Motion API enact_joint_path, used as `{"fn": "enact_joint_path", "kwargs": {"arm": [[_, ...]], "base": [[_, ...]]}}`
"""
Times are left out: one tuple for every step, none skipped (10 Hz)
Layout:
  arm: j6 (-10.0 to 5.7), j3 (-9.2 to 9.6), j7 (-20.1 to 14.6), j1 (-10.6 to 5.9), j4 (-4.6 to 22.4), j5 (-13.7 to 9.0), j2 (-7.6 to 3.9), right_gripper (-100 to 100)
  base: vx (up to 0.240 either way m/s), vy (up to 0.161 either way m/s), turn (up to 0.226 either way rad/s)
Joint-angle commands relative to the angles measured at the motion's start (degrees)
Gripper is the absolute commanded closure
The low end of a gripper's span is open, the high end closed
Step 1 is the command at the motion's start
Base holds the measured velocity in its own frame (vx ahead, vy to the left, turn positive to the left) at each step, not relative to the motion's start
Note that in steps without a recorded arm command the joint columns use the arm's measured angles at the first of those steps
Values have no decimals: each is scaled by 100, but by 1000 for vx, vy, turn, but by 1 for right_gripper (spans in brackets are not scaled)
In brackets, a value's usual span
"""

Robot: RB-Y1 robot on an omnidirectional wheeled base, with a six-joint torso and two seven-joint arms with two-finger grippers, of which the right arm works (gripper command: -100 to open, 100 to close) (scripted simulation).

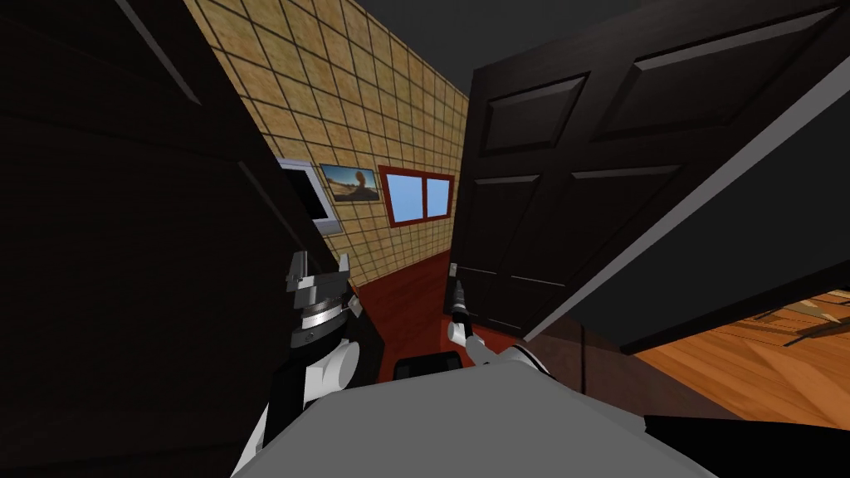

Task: Push the door open

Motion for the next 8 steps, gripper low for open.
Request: {"fn": "enact_joint_path", "kwargs": {"arm": [[52,-5,34,70,-139,-3,-84,-100],[52,-5,34,70,-63,-3,-84,-100],[47,-10,22,74,-137,-5,-193,-100],[41,-17,7,79,-135,-7,-287,-100],[36,-21,-4,83,-134,-9,-333,-100],[32,-26,-16,88,-133,-11,-361,-100],[32,-26,-16,88,-133,-11,-361,-100],[22,-36,-39,96,-130,-15,-360,-100]], "base": [[71,-140,-3],[53,-126,10],[109,-121,-1],[179,-130,23],[226,-91,28],[208,-32,35],[128,-13,6],[168,8,38]]}}
